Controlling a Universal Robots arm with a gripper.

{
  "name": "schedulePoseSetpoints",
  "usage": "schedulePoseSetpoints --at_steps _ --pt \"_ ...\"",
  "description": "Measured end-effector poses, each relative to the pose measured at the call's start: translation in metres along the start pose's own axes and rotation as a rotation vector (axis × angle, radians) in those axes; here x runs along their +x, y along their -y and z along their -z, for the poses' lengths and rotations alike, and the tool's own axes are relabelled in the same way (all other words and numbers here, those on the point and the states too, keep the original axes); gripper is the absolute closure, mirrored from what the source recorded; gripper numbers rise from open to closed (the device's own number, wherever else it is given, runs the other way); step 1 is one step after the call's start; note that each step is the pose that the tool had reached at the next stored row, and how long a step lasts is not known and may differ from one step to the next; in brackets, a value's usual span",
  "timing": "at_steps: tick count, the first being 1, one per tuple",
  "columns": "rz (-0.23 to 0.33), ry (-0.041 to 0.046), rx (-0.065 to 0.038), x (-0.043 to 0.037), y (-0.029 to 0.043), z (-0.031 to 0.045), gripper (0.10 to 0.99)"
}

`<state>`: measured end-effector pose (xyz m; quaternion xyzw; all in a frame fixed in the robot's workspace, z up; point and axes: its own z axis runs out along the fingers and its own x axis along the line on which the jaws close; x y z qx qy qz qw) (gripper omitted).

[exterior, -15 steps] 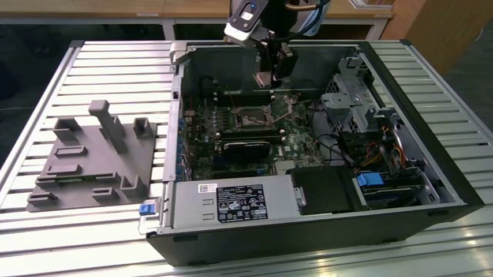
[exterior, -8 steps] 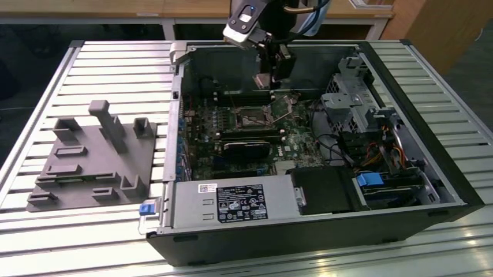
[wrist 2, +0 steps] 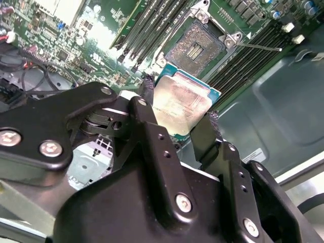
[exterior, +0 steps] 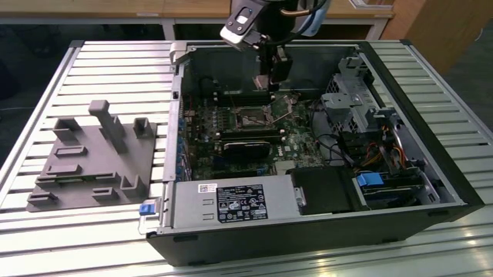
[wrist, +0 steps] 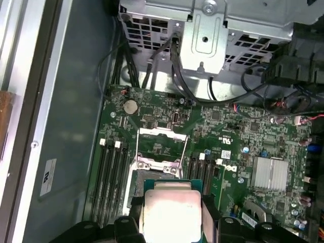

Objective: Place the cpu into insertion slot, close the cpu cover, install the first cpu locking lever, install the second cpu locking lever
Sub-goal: 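Place the cpu into insertion slot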

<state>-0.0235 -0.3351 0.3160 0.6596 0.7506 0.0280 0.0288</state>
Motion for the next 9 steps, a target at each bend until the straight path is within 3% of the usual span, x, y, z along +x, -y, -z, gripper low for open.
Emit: schedulePoseSetpoints --at_steps 9 --pt "-0.029 0.0024 0.000 0.0005 0.0034 -0.0036 0.549"
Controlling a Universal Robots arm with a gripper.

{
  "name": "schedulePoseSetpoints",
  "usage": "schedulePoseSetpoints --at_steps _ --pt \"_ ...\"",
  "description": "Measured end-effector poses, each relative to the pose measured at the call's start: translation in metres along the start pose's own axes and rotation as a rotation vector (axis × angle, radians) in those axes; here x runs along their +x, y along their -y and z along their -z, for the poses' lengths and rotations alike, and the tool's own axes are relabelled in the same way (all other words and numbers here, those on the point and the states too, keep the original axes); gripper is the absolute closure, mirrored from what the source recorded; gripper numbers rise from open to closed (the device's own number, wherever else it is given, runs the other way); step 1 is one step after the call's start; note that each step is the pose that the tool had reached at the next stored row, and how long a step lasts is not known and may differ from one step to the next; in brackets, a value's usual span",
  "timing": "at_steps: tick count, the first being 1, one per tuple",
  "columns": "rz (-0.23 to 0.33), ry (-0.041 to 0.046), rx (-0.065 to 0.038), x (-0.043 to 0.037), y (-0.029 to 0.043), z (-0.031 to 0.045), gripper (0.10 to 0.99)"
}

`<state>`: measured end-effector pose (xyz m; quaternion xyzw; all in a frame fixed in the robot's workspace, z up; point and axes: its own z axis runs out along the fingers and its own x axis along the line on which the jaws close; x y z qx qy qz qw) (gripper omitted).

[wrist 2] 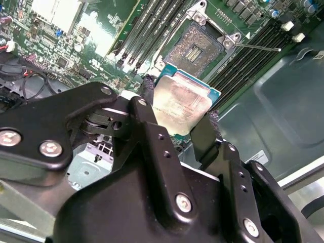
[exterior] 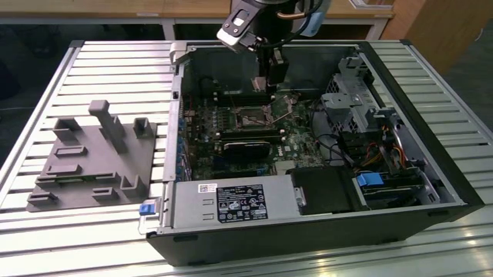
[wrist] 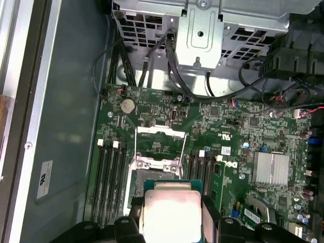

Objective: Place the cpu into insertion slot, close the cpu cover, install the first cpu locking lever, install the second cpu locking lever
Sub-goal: 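Place the cpu into insertion slot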

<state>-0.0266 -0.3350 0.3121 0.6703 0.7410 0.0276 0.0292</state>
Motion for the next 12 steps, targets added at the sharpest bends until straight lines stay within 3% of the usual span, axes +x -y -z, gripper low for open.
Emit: schedulePoseSetpoints --at_steps 12 --pt "-0.051 0.0044 0.000 0.0002 0.0005 -0.0038 0.549"
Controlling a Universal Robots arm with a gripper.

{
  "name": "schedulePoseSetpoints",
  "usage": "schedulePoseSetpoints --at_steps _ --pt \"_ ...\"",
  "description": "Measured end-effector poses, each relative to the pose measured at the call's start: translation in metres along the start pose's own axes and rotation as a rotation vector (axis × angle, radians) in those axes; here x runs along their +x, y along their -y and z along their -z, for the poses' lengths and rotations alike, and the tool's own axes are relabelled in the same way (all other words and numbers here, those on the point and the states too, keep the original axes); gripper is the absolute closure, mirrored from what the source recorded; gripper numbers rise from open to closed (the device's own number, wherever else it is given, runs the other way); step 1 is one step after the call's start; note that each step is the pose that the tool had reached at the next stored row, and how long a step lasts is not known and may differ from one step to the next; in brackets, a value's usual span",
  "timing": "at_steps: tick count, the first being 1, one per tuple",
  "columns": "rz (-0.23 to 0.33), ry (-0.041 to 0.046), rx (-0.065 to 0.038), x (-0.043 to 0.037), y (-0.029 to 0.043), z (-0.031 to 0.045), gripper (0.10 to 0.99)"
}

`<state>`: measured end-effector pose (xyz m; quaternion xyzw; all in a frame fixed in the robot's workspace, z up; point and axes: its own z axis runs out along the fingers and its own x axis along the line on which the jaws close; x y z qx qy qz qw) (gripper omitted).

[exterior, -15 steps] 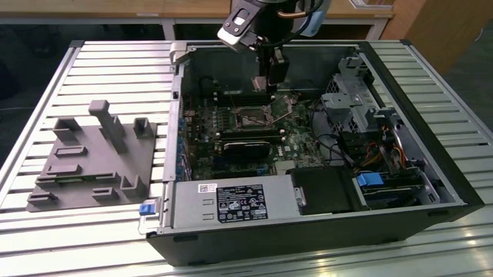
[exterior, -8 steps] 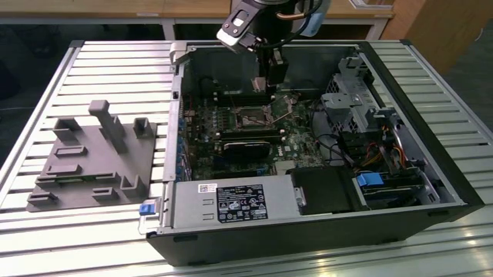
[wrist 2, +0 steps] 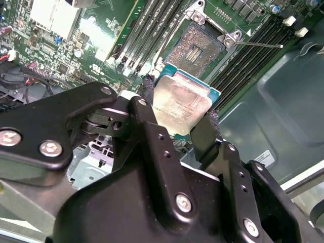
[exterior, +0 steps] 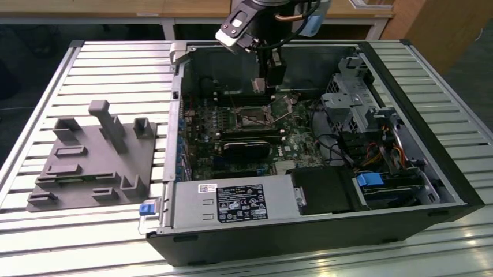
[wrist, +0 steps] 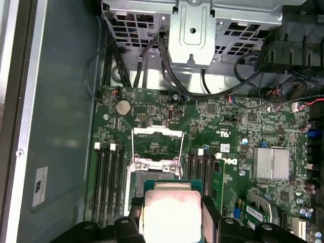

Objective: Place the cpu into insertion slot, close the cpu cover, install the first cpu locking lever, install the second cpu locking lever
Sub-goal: 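Place the cpu into insertion slot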

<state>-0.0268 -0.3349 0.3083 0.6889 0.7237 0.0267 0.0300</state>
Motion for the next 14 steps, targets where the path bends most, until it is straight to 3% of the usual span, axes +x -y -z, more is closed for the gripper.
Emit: schedulePoseSetpoints --at_steps 14 --pt "-0.037 0.0157 0.000 0.0001 0.0004 -0.0054 0.549"
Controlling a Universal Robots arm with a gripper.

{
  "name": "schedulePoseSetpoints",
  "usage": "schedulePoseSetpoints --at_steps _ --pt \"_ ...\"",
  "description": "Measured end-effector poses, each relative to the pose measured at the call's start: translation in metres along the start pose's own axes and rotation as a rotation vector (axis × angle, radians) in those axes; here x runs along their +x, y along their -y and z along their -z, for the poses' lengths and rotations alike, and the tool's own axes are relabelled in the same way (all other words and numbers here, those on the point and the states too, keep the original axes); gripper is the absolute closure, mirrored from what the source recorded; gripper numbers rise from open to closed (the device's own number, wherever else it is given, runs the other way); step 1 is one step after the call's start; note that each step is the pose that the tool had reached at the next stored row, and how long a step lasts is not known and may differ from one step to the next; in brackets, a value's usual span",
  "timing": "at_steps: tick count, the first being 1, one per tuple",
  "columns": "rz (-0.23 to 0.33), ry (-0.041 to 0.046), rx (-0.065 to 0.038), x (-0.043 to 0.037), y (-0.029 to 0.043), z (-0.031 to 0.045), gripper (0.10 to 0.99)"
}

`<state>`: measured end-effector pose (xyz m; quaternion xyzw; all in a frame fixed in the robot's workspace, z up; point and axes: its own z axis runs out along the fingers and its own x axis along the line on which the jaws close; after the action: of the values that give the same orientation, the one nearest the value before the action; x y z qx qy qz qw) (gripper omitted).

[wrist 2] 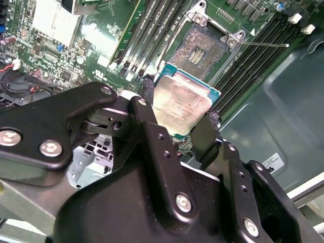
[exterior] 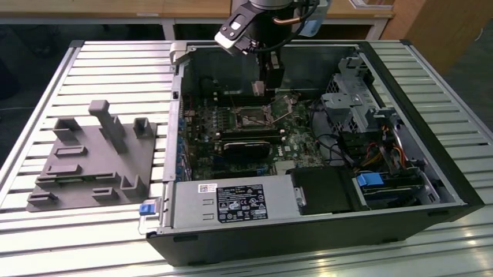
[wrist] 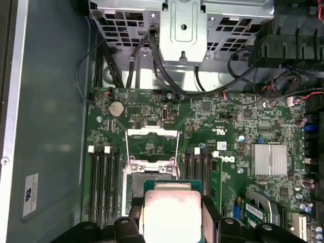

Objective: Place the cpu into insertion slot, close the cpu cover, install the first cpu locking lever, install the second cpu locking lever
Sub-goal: 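Place the cpu into insertion slot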

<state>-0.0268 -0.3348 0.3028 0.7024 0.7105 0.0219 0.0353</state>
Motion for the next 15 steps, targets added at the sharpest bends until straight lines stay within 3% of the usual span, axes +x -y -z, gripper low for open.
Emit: schedulePoseSetpoints --at_steps 7,11,15 --pt "0.000 0.0008 0.000 0.0003 0.0004 -0.0048 0.549" --pt "0.000 0.0004 0.000 0.0017 0.0009 -0.0113 0.549" --pt "-0.001 -0.0099 0.000 0.0029 0.0015 -0.0168 0.549"
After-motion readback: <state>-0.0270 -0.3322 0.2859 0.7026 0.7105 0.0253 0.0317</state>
